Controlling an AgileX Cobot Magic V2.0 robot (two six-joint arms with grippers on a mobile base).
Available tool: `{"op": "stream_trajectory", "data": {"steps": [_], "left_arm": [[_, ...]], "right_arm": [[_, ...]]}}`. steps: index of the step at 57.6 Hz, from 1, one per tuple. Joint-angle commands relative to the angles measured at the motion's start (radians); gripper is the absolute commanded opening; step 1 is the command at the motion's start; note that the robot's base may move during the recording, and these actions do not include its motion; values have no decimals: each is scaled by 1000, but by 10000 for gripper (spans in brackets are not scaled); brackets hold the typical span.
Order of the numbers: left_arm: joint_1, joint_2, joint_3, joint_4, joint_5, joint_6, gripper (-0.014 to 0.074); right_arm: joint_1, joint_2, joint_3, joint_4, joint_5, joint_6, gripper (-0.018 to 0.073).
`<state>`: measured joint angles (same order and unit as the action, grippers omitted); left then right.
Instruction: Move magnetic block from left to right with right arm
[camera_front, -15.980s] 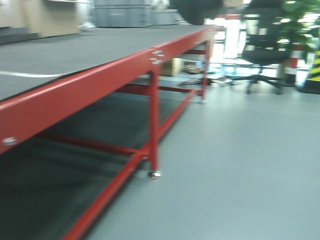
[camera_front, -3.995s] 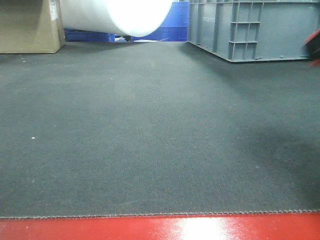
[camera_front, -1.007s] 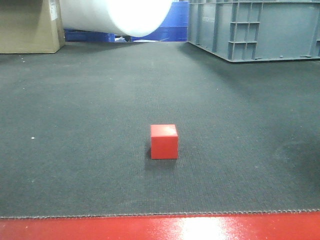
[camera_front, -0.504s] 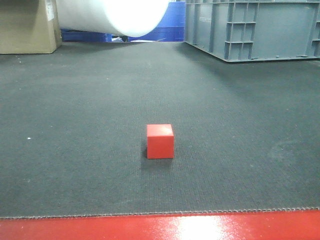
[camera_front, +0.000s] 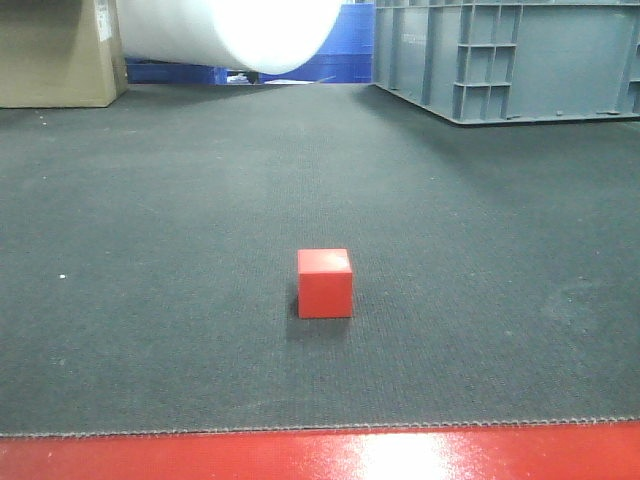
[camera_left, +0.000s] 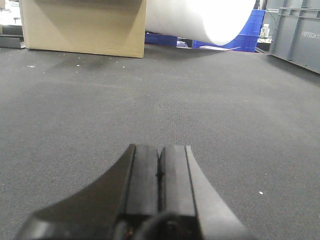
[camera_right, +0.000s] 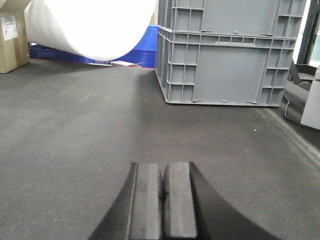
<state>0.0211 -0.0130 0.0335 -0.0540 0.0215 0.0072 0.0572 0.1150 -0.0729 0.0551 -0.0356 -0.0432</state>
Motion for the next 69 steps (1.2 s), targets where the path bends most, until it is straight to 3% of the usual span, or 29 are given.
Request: {"op": "stream_trajectory", "data": {"steps": [1, 12, 69], "left_arm": [[-7, -10, 7, -3, -78, -7, -126], [-7, -10, 7, -3, -78, -7, -126], [-7, -10, 7, -3, -78, -7, -126]], "right_arm": [[-5, -21, 15, 3, -106, -8, 39], [-5, -150, 100, 2, -108, -8, 39], [-5, -146, 103, -1, -81, -8, 39]]}}
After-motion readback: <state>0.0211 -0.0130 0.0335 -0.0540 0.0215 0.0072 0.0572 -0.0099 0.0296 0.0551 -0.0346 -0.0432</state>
